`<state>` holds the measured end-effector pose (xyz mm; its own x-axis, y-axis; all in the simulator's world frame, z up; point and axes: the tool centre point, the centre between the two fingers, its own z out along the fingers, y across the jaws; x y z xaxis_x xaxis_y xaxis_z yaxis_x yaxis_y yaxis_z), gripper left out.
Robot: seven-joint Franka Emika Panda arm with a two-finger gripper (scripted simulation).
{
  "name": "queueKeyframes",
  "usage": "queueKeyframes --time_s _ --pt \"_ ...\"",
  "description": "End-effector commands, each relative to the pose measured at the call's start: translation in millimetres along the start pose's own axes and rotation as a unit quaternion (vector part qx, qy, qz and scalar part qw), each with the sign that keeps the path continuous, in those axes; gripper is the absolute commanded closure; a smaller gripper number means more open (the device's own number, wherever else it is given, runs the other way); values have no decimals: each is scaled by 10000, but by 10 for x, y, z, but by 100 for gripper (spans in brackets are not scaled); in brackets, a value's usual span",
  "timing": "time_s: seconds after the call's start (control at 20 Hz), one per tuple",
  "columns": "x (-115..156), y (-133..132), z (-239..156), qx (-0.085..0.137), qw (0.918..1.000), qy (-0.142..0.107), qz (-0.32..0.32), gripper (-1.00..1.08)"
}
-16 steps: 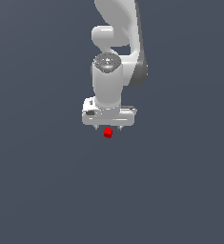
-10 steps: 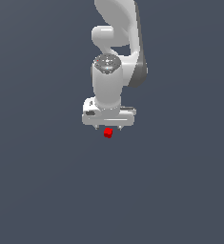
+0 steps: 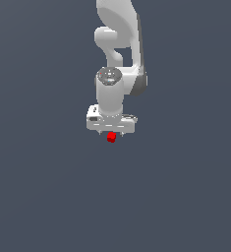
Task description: Pick up the red cube and move it to a goal position.
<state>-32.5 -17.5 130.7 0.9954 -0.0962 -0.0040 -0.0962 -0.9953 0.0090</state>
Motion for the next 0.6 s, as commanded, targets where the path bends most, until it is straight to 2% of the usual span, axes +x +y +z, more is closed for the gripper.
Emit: queueKeyframes --time_s 0.0,0.55 --pt "-89 20 170 4 9999 0 158 -92" --pt "-444 62 904 28 9965 13 833 -92"
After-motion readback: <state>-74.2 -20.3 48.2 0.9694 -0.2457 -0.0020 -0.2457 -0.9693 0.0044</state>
